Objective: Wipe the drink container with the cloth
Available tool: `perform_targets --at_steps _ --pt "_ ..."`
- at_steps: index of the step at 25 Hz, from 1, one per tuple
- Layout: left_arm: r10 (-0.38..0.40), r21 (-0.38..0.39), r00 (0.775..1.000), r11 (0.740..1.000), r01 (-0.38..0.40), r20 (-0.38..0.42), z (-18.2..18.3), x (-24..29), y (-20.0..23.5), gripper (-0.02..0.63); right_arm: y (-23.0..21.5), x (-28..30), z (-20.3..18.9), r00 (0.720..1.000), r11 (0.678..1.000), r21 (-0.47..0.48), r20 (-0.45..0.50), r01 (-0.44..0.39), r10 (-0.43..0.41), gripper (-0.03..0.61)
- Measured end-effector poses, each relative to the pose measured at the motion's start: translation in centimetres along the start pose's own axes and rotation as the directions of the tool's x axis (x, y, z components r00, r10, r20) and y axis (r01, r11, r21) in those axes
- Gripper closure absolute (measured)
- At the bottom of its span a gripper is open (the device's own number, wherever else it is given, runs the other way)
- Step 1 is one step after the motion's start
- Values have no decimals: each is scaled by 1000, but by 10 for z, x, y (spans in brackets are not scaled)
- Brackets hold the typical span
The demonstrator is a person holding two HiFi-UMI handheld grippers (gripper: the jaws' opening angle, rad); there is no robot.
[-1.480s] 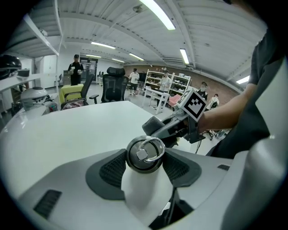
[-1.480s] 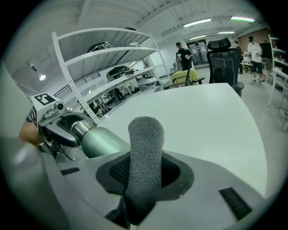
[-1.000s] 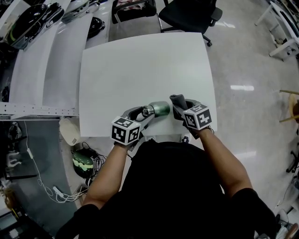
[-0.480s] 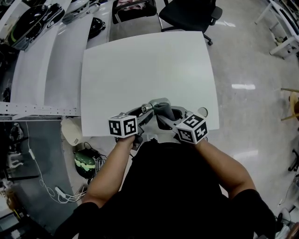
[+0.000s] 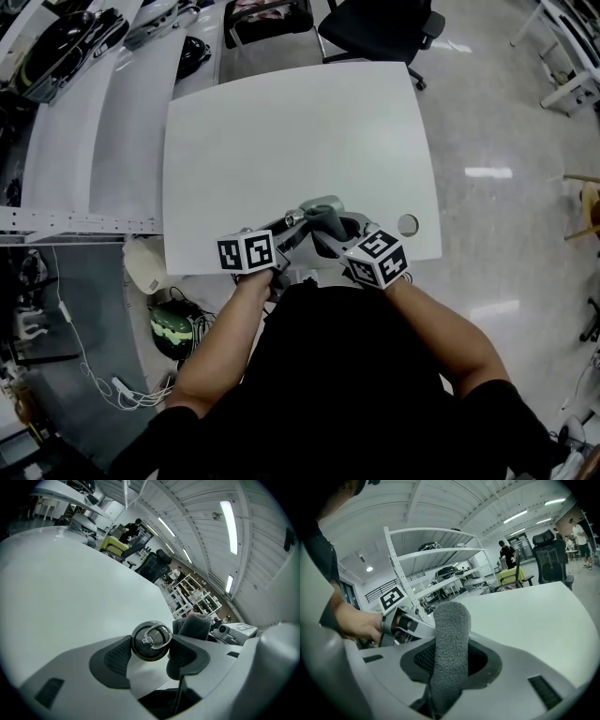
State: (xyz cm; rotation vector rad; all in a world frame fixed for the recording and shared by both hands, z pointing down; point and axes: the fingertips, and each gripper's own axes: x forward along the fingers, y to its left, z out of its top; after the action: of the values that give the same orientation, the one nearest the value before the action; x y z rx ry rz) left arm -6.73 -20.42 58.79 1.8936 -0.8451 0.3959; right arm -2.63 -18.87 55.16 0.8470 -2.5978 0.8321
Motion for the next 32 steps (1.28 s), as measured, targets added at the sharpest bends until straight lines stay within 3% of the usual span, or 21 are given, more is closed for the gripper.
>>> perform_targets --at_steps 25,32 --pt "12 -84 1000 996 -10 27 -1 2 -1 353 -69 -20 -26 994 993 69 -61 92 -88 472" --pt "21 -81 999 997 -18 38 3 0 2 353 -99 -25 -43 976 983 75 -154 170 -157 471"
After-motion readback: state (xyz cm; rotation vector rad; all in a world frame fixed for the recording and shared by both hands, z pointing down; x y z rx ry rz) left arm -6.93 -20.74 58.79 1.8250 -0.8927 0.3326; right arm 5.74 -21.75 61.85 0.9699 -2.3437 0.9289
